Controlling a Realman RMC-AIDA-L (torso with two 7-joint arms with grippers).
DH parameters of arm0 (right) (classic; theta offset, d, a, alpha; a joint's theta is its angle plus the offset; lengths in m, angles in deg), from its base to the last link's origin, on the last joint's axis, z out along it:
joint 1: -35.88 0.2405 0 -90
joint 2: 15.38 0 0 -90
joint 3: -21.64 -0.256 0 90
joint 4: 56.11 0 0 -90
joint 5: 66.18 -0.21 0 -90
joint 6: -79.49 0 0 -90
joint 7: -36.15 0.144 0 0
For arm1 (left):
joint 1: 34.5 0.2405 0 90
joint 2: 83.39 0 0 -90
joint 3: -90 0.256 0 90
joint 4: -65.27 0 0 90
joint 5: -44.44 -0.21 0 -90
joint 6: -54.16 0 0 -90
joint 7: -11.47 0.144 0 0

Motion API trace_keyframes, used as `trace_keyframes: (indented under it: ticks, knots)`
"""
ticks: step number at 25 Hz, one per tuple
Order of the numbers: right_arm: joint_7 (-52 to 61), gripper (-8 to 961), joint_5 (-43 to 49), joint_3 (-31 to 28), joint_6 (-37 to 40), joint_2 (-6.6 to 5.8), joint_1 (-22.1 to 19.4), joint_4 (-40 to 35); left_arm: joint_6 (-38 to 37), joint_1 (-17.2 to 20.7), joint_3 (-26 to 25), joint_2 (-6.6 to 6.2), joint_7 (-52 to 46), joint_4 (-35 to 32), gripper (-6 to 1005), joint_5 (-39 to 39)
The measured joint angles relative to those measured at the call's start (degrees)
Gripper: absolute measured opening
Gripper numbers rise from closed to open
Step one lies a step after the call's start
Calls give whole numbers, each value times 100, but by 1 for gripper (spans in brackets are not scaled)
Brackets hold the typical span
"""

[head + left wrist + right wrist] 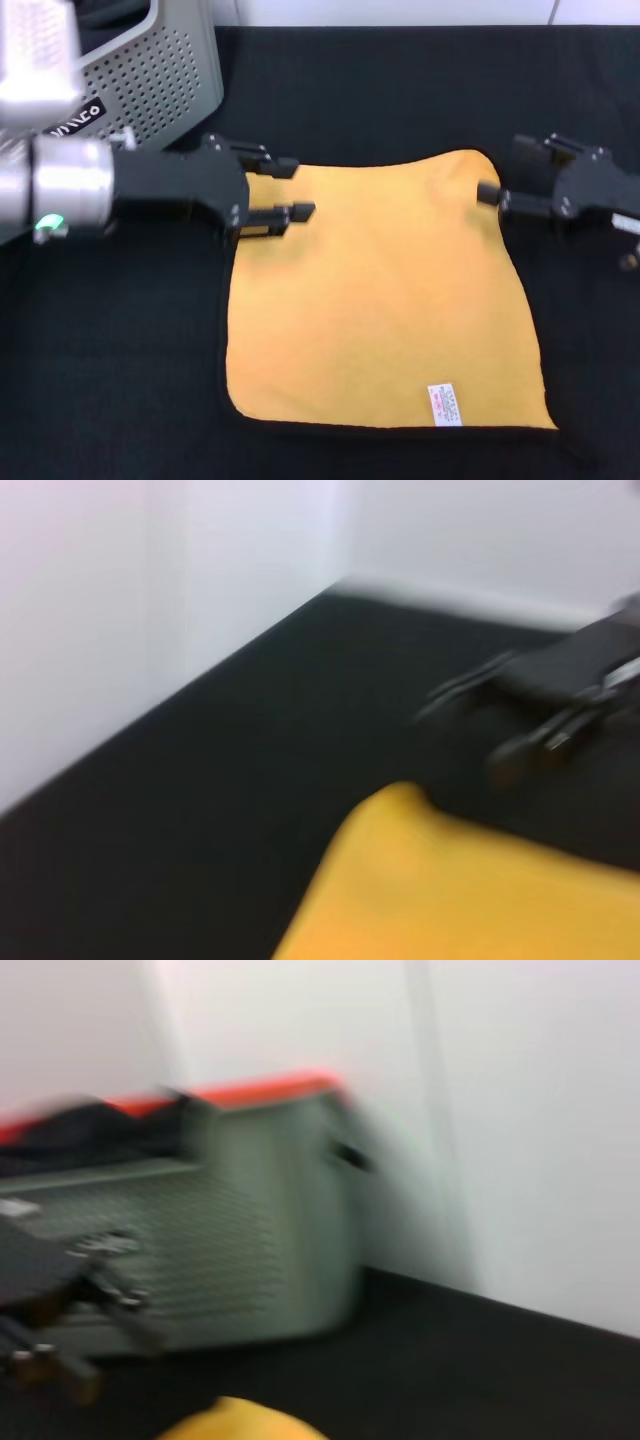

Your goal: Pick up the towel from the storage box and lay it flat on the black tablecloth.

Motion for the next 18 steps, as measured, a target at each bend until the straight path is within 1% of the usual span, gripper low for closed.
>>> trace_keyframes:
  ticks: [1, 2, 3, 4, 6, 8, 9, 10, 12, 14, 18]
  knots:
    - [-33, 771, 15, 3, 355, -40, -89, -67, -294, 116, -3, -14, 347, 10, 530, 292]
    - [-85, 780, 103, 5, 1115, -104, -292, -231, -615, 247, -5, -39, 707, 48, 530, 677]
    - [-85, 790, 103, 5, 1115, -104, -292, -231, -921, 367, -6, -79, 1001, 109, 530, 1017]
    - [-85, 799, 169, -2, 1471, -124, -397, -326, -1110, 428, -8, -109, 1151, 157, 530, 1221]
    - [-77, 818, 236, -14, 1977, -129, -567, -497, -1759, 549, -9, -277, 1426, 470, 531, 1827]
    - [-63, 837, 242, -22, 2405, -56, -701, -661, -2208, 568, -10, -432, 1529, 825, 531, 2081]
    - [-62, 846, 242, -21, 2510, -22, -722, -698, -2352, 567, -10, -483, 1580, 960, 531, 2150]
    - [-56, 855, 242, -17, 2666, 38, -740, -750, -2568, 574, -9, -545, 1730, 1165, 531, 2211]
    - [-23, 874, 244, 41, 2878, 150, -714, -821, -2813, 588, -8, -618, 1941, 1426, 531, 2258]
    - [43, 872, 232, 206, 2971, 208, -639, -846, -2929, 630, 4, -658, 2067, 1559, 531, 2261]
    - [193, 870, 144, 551, 2981, 252, -452, -857, -2951, 771, 32, -719, 2094, 1571, 532, 2194]
